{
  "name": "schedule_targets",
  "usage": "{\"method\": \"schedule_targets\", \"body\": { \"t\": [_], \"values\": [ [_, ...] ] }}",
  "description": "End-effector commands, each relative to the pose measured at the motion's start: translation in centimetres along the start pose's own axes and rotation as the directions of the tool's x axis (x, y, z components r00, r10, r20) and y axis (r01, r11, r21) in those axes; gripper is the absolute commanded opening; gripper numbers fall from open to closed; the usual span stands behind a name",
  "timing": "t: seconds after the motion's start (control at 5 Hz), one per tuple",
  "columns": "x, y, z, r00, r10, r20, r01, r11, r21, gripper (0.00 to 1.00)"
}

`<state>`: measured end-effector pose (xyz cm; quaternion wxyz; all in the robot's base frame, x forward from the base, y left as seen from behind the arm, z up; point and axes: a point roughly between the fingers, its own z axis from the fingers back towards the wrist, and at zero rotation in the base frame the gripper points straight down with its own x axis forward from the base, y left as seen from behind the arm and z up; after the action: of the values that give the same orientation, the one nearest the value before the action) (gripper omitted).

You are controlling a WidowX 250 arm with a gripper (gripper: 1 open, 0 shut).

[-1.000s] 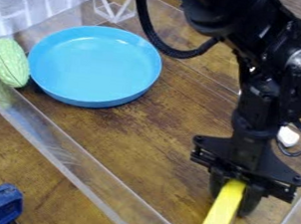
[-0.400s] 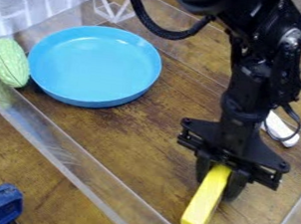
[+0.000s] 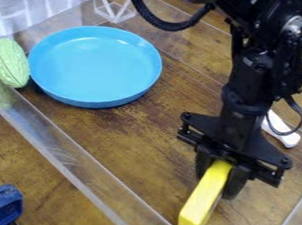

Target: Put the yellow brick in the blue tray

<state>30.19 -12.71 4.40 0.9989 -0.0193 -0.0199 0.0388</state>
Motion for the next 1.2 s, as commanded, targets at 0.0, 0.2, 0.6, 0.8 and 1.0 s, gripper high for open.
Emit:
{"method": "schedule_targets", "body": {
  "t": [0.0, 0.2, 0.6, 0.8, 1.0],
  "values": [
    [1.2, -0.2, 3.4, 0.996, 0.013, 0.092, -0.008, 0.999, -0.05, 0.0],
    [1.3, -0.3, 3.7, 0.995, 0.009, 0.095, -0.004, 0.998, -0.056, 0.0],
    [1.3, -0.4, 4.3, 0.995, 0.0, 0.099, 0.006, 0.998, -0.064, 0.0],
    [1.3, -0.5, 4.7, 0.995, -0.006, 0.1, 0.013, 0.998, -0.066, 0.0],
    [1.4, -0.6, 5.1, 0.995, -0.012, 0.101, 0.019, 0.997, -0.069, 0.0]
  ]
}}
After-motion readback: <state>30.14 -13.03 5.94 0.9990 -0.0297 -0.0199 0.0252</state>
